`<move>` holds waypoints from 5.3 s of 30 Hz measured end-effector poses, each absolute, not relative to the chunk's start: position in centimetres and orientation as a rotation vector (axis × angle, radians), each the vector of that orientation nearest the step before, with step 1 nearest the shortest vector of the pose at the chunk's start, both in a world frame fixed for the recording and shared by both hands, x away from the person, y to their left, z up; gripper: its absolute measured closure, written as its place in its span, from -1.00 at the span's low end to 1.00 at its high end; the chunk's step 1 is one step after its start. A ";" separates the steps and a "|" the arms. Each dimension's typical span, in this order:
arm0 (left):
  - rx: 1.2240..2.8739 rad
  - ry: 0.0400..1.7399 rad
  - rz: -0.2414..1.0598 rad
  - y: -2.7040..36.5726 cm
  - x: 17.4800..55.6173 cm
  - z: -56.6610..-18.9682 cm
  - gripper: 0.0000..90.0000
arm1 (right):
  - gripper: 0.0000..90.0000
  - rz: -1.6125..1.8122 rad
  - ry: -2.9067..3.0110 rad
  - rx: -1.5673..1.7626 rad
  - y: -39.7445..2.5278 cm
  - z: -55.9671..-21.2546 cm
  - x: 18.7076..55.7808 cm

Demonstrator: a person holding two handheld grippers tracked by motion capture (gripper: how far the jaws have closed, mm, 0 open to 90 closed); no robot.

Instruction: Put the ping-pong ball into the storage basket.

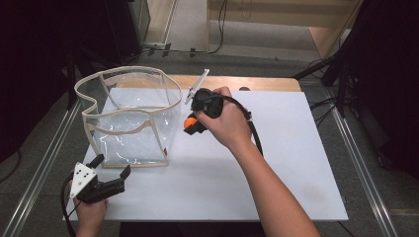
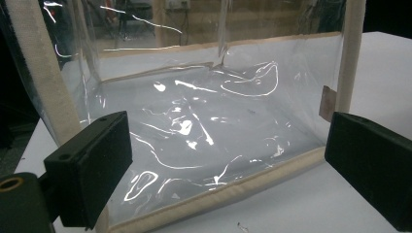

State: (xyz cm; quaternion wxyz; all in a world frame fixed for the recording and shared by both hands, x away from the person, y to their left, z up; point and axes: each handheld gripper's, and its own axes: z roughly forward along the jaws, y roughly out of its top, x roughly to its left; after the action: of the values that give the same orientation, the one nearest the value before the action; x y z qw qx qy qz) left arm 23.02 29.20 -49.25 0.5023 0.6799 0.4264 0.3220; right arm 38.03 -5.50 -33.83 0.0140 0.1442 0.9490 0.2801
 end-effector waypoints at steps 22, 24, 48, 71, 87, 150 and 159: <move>1.636 1.029 0.775 29.2 23.0 -49.2 -0.92 | 0.07 0.874 2.952 0.418 -4.6 -31.8 38.8; 1.637 1.029 0.775 29.2 23.0 -49.2 -0.92 | 0.07 0.877 2.952 0.415 -4.6 -31.7 38.8; 1.635 1.026 0.774 29.3 23.1 -49.2 -0.92 | 0.07 0.886 2.953 0.402 -4.0 -29.9 40.0; 1.634 1.024 0.773 29.3 23.1 -49.2 -0.92 | 0.07 0.888 2.945 0.387 -3.0 -27.9 41.0; 1.636 1.026 0.772 29.4 23.0 -49.2 -0.92 | 0.07 0.882 2.948 0.377 -1.8 -27.2 41.8; 1.632 1.029 0.762 29.4 23.1 -49.2 -0.92 | -0.82 0.904 2.854 0.564 -2.9 -28.4 42.7; 1.627 1.029 0.763 29.4 23.1 -49.2 -0.92 | -1.00 0.882 2.898 0.600 -3.9 -29.9 42.0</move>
State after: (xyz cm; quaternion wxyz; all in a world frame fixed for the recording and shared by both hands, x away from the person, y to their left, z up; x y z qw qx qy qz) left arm 23.10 29.40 -49.21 0.5103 0.6759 0.4272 0.3168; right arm 41.95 -3.85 -29.91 0.0267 0.1943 0.9381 0.2854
